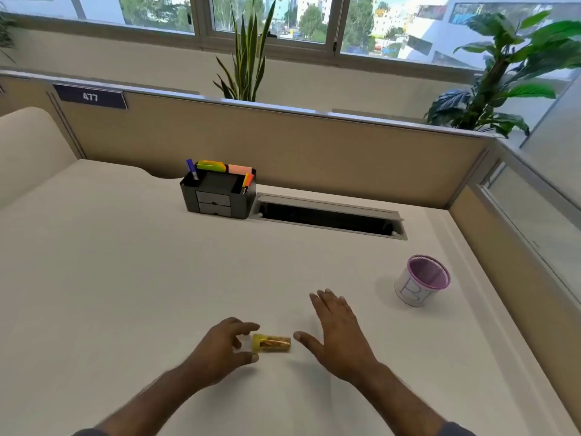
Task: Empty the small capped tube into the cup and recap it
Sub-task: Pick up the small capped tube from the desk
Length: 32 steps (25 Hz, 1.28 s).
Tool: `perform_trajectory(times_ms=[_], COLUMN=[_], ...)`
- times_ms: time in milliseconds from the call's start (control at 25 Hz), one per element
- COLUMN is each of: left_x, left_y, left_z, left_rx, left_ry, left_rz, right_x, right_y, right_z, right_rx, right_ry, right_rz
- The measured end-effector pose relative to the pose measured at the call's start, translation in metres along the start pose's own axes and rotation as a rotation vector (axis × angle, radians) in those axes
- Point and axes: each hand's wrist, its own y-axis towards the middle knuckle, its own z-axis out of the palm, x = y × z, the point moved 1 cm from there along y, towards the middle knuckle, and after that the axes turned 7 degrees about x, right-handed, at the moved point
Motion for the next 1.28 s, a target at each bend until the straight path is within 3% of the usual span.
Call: perform_trajectory(times_ms=[480, 720, 1160, 1280], left_x=[-0.007, -0.025, -0.046, -0.050], left_y=[0.007, 0.001, -0.008, -0.009], left_z=[0.015, 0.016, 0.012, 0.015], left_rx=[-0.081, -0.088, -0.015, -0.070], left_ry=[-0.117, -0.329, -0.267, -0.293], left_rz=[-0.023, 0.042, 0.089, 0.083], right_x=[0.030, 0.035, 0.021, 0.020], right_y=[0.010, 0.012, 0.006, 0.002], right_z=[0.048, 0.042, 0.012, 0.011], right_rx=[0.071, 0.039, 0.148, 0.092], right_ry=[0.053, 0.295, 0.506, 0.499], right_rz=[-0.126, -0.199, -0.216, -0.210])
